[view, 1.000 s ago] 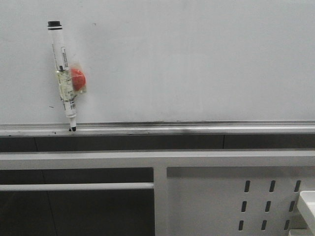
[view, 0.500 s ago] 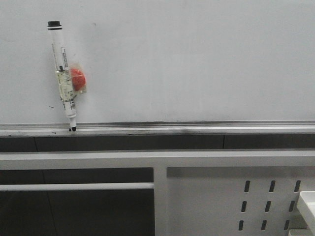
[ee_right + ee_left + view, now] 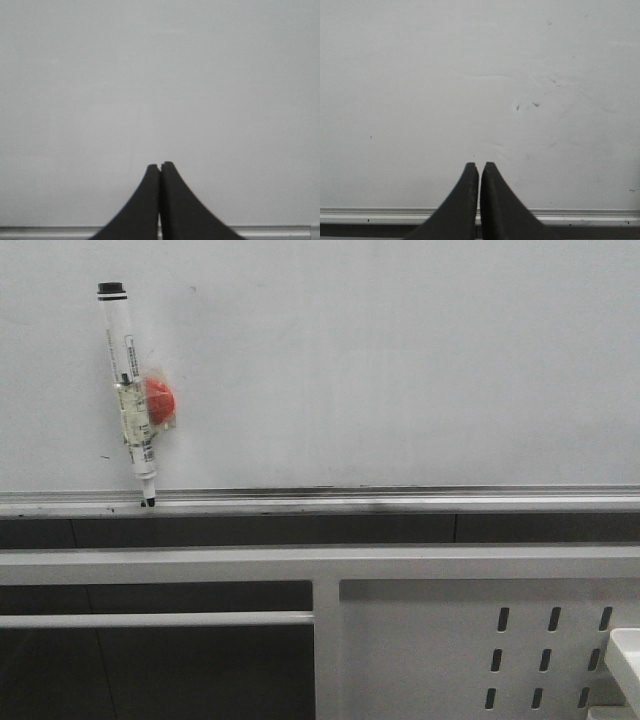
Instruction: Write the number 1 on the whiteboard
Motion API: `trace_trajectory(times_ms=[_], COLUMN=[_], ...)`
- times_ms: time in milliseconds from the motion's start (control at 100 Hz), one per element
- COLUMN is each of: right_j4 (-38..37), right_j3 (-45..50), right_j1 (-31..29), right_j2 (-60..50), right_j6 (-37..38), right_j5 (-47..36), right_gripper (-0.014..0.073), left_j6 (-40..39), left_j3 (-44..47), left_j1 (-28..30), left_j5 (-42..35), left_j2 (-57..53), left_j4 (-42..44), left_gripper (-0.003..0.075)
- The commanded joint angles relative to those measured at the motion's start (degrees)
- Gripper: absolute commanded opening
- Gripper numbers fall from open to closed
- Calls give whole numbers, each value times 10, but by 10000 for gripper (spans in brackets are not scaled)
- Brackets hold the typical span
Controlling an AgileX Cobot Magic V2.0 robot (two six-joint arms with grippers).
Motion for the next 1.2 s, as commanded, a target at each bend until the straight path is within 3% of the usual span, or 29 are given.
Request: trace_trajectory(times_ms=[0,110,150,220,300,370,580,800,890,1060,1110,1189], right_j4=[0,9,10,10,10,10,11,21,21,21,23,27], right_j3=[8,5,-5,-53,-135,-188,-231,-231,-231,-231,-231,-231], right_j1=[-2,-2,-2,-1,2,2,2,2,2,2,2,2], right_j2=[-10,-10,-10,-7,15,53,136,143,143,143,143,144], right_j6=[1,26,50,90,90,90,90,90,90,90,90,90], right_j5=[-88,-167,-161,-55,101,149,68,78,79,65,74,118], right_gripper=[-56,-56,-56,-56,-56,-56,-56,-56,-56,-56,-56,-56], left_j6=[0,-7,-7,-7,-7,-7,-7,-5,-4,-4,-4,0], left_j3=[21,15,8,-16,-71,-115,-148,-148,-148,-144,-142,-142], left_j1=[1,0,0,0,0,0,0,-1,-4,-18,-19,-19], left_j5=[-62,-71,-68,-37,62,98,-47,-5,14,33,29,36], left_j2=[-12,-12,-12,-9,10,37,81,82,82,82,82,86], left_j4=[-6,-29,-34,-54,-87,-110,-135,-132,-132,-136,-136,-132], left_gripper=[-20,-20,-20,-20,-20,-20,-20,-10,94,475,510,482])
